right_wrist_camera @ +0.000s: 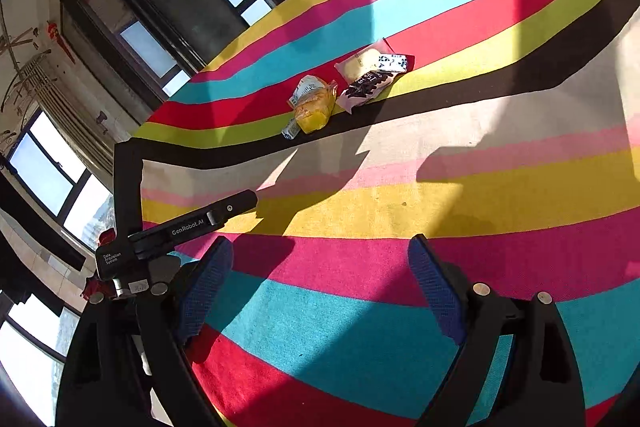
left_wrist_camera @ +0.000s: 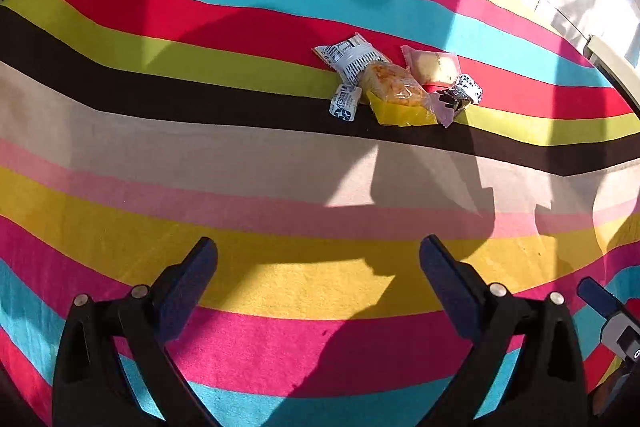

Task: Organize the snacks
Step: 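Move both open tools back to the snack pile, then grasp the orange pastry bag with the left tool while the right tool grasps the white-blue milk packet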

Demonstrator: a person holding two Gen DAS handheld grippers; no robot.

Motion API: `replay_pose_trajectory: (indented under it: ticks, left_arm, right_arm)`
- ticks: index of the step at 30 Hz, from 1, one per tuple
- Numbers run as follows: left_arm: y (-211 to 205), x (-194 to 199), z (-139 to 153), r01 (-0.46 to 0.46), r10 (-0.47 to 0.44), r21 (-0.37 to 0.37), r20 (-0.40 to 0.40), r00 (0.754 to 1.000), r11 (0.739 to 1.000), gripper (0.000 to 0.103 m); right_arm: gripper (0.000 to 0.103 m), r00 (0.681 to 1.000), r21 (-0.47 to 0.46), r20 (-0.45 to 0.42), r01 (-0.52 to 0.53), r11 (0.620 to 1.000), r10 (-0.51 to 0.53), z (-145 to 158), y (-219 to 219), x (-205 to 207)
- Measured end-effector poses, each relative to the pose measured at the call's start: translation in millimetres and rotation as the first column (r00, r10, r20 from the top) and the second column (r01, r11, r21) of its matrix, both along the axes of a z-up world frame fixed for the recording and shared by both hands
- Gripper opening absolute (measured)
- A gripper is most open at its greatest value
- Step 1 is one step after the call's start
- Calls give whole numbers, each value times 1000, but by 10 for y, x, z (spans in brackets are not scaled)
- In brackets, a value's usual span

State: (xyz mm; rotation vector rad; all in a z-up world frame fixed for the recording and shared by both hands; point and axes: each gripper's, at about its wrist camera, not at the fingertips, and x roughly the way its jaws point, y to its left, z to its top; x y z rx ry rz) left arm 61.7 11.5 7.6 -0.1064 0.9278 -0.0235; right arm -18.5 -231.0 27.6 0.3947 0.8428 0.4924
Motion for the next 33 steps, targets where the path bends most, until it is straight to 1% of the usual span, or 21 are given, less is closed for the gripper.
replay_pose_trajectory:
  ticks: [1,3,4,6,7,9,10,12,13,14,15,16,17,19,20,22,27,28,29,31,33]
  left_arm:
    - [-20,67,18,-3,3,18,-9,1000,1000,101]
    - [-80,202,52,31,-29,52,-51,998,998,101]
    - [-107,259,69,49,-44,67,-71,996,997,101]
    - [-123,388,108,74,-70,41,-86,994,996,101]
    - [-104,453,122,70,-69,7,-85,994,998,101]
    - [-13,540,115,46,-52,-105,-54,997,993,101]
    - [47,564,83,27,-34,-168,-36,999,985,101]
    - [170,546,-41,-5,7,-304,8,1000,953,101]
    - [217,449,-33,-13,35,-331,61,998,944,101]
    - [253,398,-17,-18,44,-360,63,997,933,101]
    - [290,347,-5,2,33,-393,81,996,919,101]
    - [318,312,-8,5,32,-410,84,996,912,101]
    - [345,290,-14,1,35,-421,78,996,907,101]
    - [377,285,-21,5,33,-456,74,997,890,101]
    - [390,275,-19,5,35,-465,78,996,885,101]
    - [395,316,-36,-16,54,-462,71,996,887,101]
    - [347,352,-48,-2,35,-438,68,997,899,101]
    - [329,353,-49,3,29,-430,69,997,903,101]
    - [316,356,-54,8,24,-423,70,997,906,101]
    - [303,349,-56,13,20,-415,75,997,910,101]
    - [312,350,-62,11,22,-419,74,997,908,101]
  right_arm:
    - [87,999,-26,-34,-1,1000,0,-6,22,59]
    - [87,995,-81,-100,-18,997,10,17,102,184]
    - [87,994,-66,-107,-22,998,15,55,102,207]
    - [87,994,17,-105,-26,1000,28,153,64,267]
    - [87,995,40,-98,2,999,2,223,40,324]
    - [87,993,24,-68,96,995,-94,333,-18,502]
    - [87,991,25,-56,125,992,-123,363,-32,609]
    - [87,985,1,-4,174,985,-174,393,-36,852]
    - [87,980,-35,17,200,979,-199,397,-1,998]
    - [87,979,-75,37,204,976,-202,385,50,1140]
    - [87,978,-116,59,204,972,-199,362,113,1282]
    - [87,978,-150,77,205,967,-196,333,172,1409]
    - [87,977,-178,83,207,962,-195,284,228,1554]
    - [84,976,-192,37,217,957,-214,134,281,1831]
    - [79,973,-195,4,228,954,-231,54,303,1940]
    - [73,964,-206,-41,250,946,-263,-55,343,2079]
    - [69,953,-281,-15,286,916,-302,-137,429,2137]
    - [62,957,-281,-6,276,919,-290,-135,433,2132]
    - [35,966,-271,-2,248,930,-258,-133,440,2118]
    - [35,975,-276,8,217,936,-223,-102,433,2012]
    - [34,983,-248,25,181,952,-181,-63,371,1826]
